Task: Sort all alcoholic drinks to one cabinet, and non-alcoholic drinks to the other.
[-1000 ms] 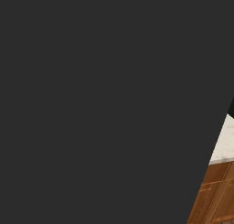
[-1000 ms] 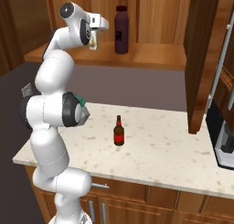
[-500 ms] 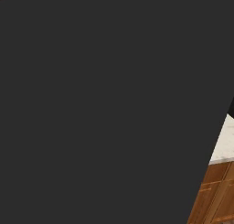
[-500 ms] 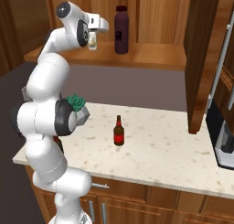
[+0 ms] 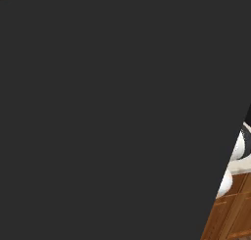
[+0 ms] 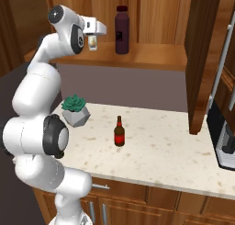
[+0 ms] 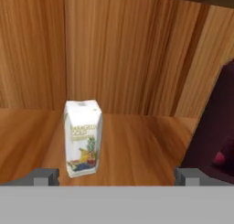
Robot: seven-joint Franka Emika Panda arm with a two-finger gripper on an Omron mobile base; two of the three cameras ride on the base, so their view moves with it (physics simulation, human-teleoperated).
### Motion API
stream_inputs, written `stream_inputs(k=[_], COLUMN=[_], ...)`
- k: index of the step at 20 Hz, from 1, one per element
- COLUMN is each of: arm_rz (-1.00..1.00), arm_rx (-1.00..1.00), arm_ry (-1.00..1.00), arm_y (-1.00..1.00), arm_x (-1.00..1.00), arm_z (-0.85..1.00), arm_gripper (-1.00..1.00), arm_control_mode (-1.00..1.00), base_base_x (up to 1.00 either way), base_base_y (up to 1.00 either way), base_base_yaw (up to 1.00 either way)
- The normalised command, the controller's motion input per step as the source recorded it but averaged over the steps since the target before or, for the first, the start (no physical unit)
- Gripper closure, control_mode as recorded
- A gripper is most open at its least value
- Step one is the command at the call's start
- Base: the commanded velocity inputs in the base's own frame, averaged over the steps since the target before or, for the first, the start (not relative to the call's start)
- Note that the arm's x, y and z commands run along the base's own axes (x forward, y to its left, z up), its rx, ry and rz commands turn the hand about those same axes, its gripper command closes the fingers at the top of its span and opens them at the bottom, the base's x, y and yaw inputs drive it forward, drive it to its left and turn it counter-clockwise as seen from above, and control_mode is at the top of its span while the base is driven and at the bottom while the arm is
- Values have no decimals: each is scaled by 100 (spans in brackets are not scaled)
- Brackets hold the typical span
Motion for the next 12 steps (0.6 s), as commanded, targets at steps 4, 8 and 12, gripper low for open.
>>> stream_inputs(k=[4,8,12], arm_rz=[0,0,0], arm_rx=[0,0,0], arm_ry=[-1,0,3], arm_y=[-4,-6,-7], arm_x=[-61,-76,-75], arm_z=[-6,-9,-12], arm_gripper=[-100,-100,-100], arm_control_mode=[-100,-100,-100], base_base_x=[0,0,0], base_base_y=[0,0,0], base_base_yaw=[0,0,0])
